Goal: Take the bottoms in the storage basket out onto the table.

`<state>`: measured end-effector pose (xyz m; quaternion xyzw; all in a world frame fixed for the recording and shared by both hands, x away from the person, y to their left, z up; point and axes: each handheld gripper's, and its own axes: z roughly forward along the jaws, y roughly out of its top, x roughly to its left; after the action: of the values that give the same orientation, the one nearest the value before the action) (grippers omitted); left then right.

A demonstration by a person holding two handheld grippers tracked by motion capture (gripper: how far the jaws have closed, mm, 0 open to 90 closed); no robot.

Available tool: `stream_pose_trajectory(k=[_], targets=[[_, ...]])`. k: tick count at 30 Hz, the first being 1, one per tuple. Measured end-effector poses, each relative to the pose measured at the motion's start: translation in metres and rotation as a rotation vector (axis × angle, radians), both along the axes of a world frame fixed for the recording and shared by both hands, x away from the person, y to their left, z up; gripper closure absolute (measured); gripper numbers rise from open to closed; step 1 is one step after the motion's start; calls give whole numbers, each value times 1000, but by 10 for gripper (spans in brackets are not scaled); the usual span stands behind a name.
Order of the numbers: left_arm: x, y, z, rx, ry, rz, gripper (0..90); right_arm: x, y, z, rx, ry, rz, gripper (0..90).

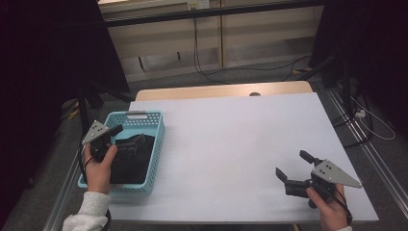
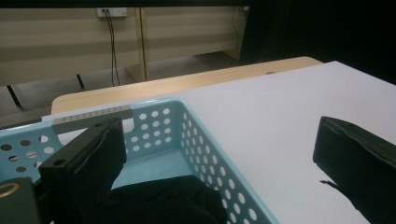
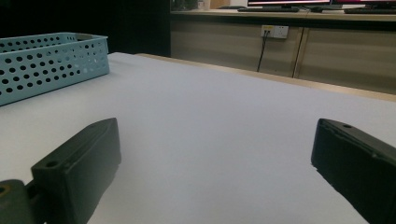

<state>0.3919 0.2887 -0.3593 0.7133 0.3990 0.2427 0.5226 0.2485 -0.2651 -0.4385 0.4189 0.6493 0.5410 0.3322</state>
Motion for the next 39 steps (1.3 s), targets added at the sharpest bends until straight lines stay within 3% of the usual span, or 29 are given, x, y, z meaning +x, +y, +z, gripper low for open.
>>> stream_pose_trajectory(k=[6, 10, 17, 20, 21, 22, 23, 24, 25, 26, 27, 28, 34, 39], targets=[[10, 5, -7, 53, 47, 9, 26, 0, 1, 0, 0, 7, 7, 7], [13, 8, -12, 51, 69, 16, 26, 0, 2, 0, -4, 3, 10, 7], [20, 15, -22, 102, 106, 20, 27, 1, 3, -1, -5, 7, 13, 7], [26, 18, -31, 155, 164, -1, 28, 1, 3, -1, -3, 9, 13, 7], [26, 18, -31, 155, 164, -1, 29, 1, 3, -1, -3, 9, 13, 7], [28, 17, -36, 196, 181, -30, 31, 1, 4, -1, -3, 9, 15, 8], [28, 17, -36, 196, 181, -30, 33, 1, 4, -1, -2, 9, 13, 9], [30, 15, -39, 231, 207, -61, 33, 1, 4, -1, -2, 9, 14, 8], [30, 15, -39, 231, 207, -61, 33, 1, 4, -1, -2, 9, 14, 8], [31, 13, -43, 266, 227, -83, 35, 1, 4, -1, -2, 9, 15, 9], [31, 13, -43, 266, 227, -83, 36, 1, 4, -1, -2, 10, 16, 8], [32, 11, -47, 291, 251, -94, 36, 1, 4, -1, -5, 11, 18, 8], [34, 12, -55, 321, 304, -93, 36, 1, 4, -1, -1, 10, 21, 9], [37, 14, -62, 370, 345, -84, 36, 1, 4, -1, -7, 11, 27, 11]])
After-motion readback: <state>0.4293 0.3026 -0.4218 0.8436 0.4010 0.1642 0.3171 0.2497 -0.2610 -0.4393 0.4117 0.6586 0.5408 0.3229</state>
